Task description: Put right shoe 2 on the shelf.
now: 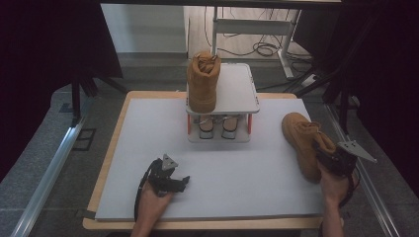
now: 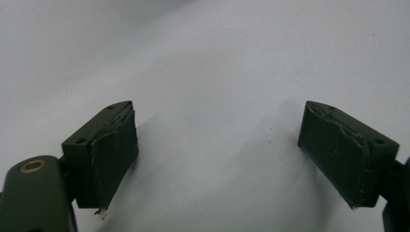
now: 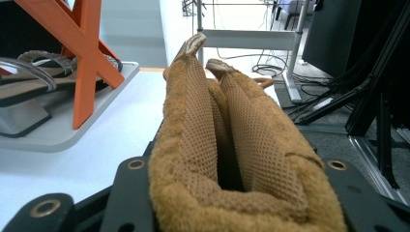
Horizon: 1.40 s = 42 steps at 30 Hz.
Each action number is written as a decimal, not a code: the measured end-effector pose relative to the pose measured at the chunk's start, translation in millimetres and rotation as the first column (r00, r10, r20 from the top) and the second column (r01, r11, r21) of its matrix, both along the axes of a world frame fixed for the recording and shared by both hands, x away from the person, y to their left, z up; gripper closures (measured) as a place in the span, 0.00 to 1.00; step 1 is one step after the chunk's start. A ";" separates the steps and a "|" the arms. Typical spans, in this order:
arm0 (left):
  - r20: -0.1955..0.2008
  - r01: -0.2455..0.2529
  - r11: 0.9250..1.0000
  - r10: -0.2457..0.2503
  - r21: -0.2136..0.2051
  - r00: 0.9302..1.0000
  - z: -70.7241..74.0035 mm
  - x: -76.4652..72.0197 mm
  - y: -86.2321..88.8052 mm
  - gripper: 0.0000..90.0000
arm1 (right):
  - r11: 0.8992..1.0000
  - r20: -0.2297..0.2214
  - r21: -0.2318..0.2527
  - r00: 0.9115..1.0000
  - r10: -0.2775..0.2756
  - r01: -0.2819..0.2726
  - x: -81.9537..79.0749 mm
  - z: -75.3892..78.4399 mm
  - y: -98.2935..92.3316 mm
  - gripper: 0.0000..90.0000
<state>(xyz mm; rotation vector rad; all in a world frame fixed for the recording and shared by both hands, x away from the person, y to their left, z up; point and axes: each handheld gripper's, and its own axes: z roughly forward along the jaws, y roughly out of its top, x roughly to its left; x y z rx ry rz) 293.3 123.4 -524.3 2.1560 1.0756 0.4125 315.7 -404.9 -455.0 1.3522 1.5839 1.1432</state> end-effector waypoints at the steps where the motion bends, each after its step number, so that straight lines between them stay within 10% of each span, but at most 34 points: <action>1: 0.000 0.000 1.000 0.000 0.000 1.000 0.0 0.0 0.0 0.15 | 1.000 -0.001 0.004 1.000 -0.001 0.001 -0.8 2.2 1.0 0.60; 42: -0.001 -0.002 1.000 0.002 -0.003 1.000 0.0 0.0 -0.2 0.15 | 0.997 0.189 -0.041 0.980 0.067 -0.060 -11.3 95.7 46.2 0.63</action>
